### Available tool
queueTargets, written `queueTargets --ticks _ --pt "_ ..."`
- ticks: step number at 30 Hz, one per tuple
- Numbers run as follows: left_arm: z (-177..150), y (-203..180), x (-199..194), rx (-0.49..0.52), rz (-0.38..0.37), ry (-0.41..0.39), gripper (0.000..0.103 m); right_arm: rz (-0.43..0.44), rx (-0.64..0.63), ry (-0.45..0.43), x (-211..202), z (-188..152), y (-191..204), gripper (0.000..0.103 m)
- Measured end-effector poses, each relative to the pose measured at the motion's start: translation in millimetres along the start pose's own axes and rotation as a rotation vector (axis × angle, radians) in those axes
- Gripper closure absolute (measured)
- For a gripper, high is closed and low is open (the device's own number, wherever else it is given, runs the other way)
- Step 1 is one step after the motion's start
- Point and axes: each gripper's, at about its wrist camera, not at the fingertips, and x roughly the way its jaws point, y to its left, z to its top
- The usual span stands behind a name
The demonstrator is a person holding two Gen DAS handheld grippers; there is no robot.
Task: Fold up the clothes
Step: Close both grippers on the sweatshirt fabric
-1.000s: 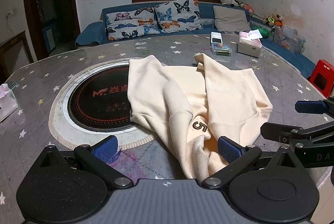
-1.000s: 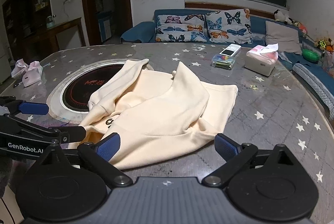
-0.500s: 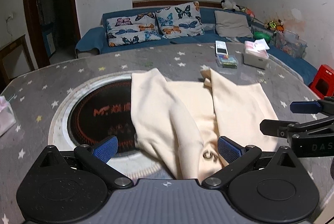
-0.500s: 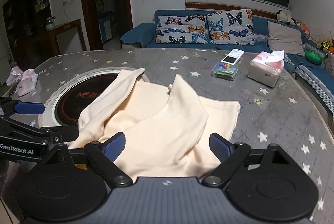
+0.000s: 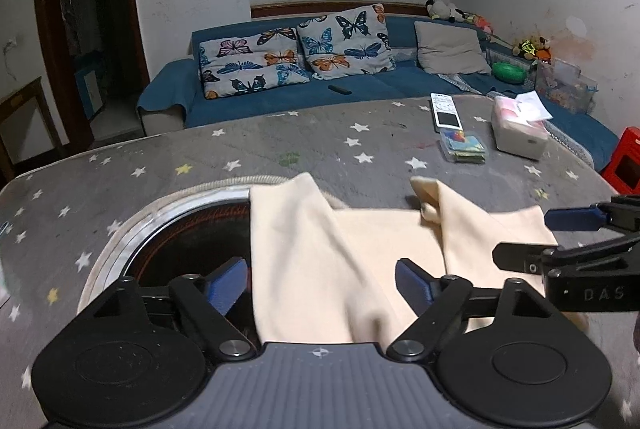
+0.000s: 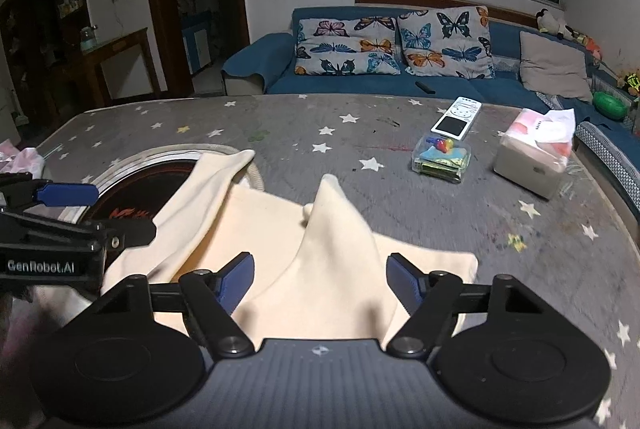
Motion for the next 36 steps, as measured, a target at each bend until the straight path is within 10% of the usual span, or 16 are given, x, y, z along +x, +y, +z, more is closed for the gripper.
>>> queueTargets --ticks 13,21,27,36 --pt "30 16 85 -0.034 0.007 0.055 0.028 -0.002 0.020 0.048 62 20 -14 0.038" --pt "20 32 108 -0.082 -0.025 0.123 0.081 0.012 0.028 0.082 83 18 -17 0.061" --pt "18 39 104 -0.099 -0.035 0.093 0.098 0.030 0.046 0.053 77 18 -21 0.090" --pt "30 31 91 -0.103 -0.051 0.061 0.082 0.024 0.072 -0.014 45 19 -28 0.093"
